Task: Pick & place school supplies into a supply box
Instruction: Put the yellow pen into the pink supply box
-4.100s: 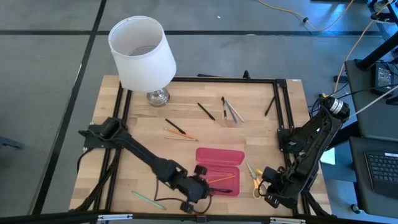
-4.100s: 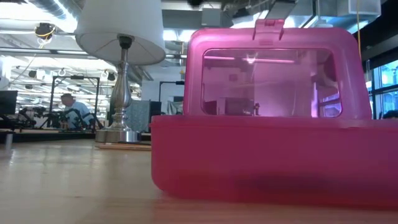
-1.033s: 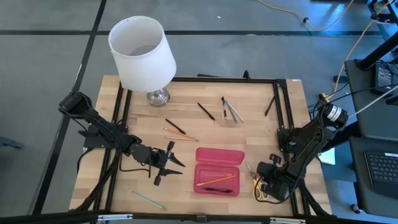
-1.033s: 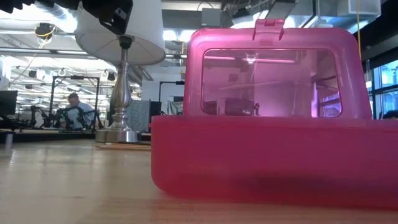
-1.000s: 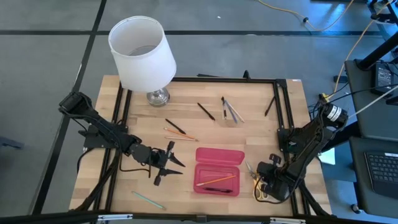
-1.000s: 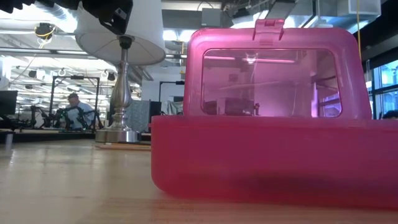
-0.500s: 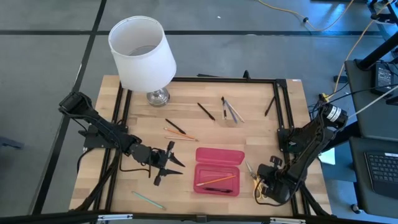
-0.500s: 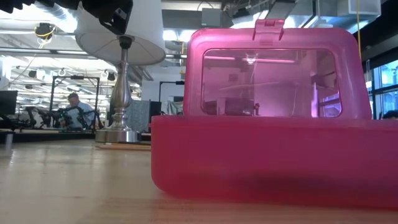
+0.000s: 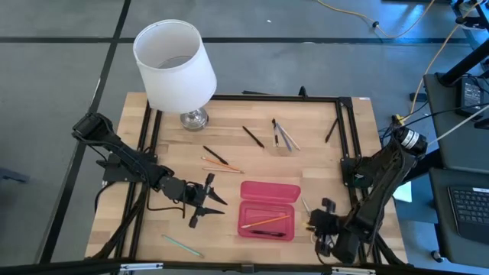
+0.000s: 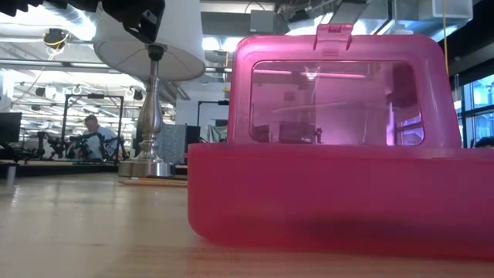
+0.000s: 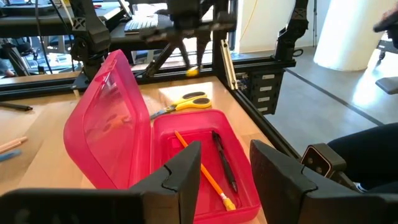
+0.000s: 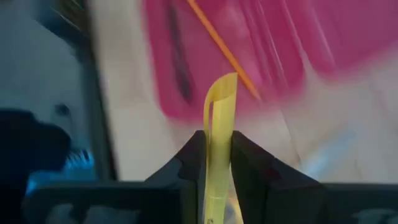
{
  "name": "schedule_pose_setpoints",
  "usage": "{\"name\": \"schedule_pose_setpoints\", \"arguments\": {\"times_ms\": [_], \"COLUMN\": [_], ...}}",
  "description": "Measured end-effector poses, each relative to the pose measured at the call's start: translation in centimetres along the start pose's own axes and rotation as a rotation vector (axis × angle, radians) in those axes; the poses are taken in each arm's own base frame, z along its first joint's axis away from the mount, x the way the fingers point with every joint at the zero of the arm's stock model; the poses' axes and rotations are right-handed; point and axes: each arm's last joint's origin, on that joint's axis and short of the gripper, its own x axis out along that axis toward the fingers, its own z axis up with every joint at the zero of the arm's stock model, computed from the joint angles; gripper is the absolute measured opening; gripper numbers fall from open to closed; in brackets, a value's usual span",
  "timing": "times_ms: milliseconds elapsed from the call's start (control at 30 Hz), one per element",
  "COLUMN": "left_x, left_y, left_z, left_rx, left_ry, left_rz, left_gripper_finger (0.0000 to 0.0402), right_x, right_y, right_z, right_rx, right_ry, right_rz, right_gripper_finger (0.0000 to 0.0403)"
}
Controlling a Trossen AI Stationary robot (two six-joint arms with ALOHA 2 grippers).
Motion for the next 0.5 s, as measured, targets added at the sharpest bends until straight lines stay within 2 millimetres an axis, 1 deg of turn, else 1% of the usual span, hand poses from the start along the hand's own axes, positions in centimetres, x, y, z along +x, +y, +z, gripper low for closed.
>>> {"name": "schedule_pose_setpoints", "arguments": {"times_ms": [133,267,367,500], "left_x": [0.0,0.0,0.0,0.0], "left_y": [0.0,0.0,0.0,0.0], "left_z": [0.0,0.0,0.0,0.0], "left_rx": [0.000,0.000,0.000,0.000], "left_ry": [0.000,0.000,0.000,0.000], "left_rz": [0.000,0.000,0.000,0.000], "left_gripper_finger": [0.0128,0.0131,0.0132,0.0128], "right_x": [0.5,2.5,4.6,7.7], "right_y": [1.5,2.4,2.3,1.8], "right_z": [2.7,5.1,6.0,6.3], "right_rx": [-0.088,-0.187,-0.225,-0.217], "right_ry": [-0.174,-0.288,-0.299,-0.243], "right_rz": [0.069,0.107,0.091,0.054], "right_gripper_finger": [0.0066,0.0066,0.0066,0.0066]}}
